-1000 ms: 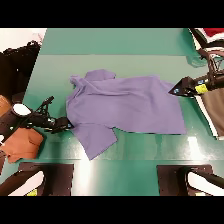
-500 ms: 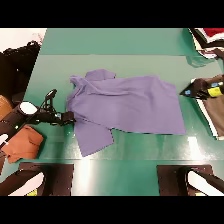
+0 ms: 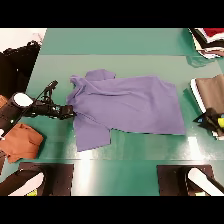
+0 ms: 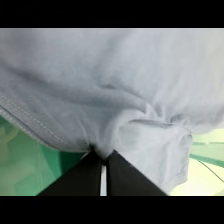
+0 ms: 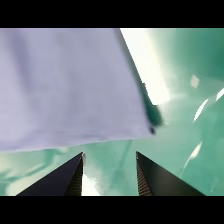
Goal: Fold the shirts.
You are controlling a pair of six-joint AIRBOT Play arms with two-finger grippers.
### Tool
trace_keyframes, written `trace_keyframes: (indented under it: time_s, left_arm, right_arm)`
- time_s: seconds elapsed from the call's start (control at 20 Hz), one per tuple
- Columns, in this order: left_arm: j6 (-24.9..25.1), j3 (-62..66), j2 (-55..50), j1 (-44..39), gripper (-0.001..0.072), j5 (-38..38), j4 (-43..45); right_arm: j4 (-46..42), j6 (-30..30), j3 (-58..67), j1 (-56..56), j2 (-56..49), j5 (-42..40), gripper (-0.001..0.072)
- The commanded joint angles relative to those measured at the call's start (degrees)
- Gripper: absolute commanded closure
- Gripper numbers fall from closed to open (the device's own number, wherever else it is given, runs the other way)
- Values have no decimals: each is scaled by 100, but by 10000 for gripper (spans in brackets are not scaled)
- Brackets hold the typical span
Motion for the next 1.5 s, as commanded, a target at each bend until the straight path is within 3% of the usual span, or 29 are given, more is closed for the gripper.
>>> trace_keyframes:
  time_s: [0.0, 0.3, 0.55, 0.65, 0.75, 1.05, 1.45]
  left_arm:
    - [22, 35, 2, 0, 684, -24, -7]
    - [22, 35, 2, 0, 683, -24, -9]
    - [20, 35, 2, 0, 684, 68, -20]
    - [24, 35, 2, 0, 683, 35, -15]
    - [17, 35, 44, 0, 684, 22, 0]
    - [-330, 1193, 1147, 203, 685, -439, 765]
    - [-328, 5331, 1799, 529, 684, -782, 782]
  right_arm:
    - [352, -223, -850, -669, -308, -280, 328]
    - [743, -317, -1178, -667, -723, -935, 336]
    - [713, -315, -1180, 87, -728, -1274, 357]
    - [715, -315, -1178, 479, -726, -1495, 486]
    - [708, -317, -1147, 769, -726, -1582, 698]
    - [732, -315, 223, 1399, -44, -1231, 697]
    - [713, -308, 3790, 1963, 1246, -1600, 697]
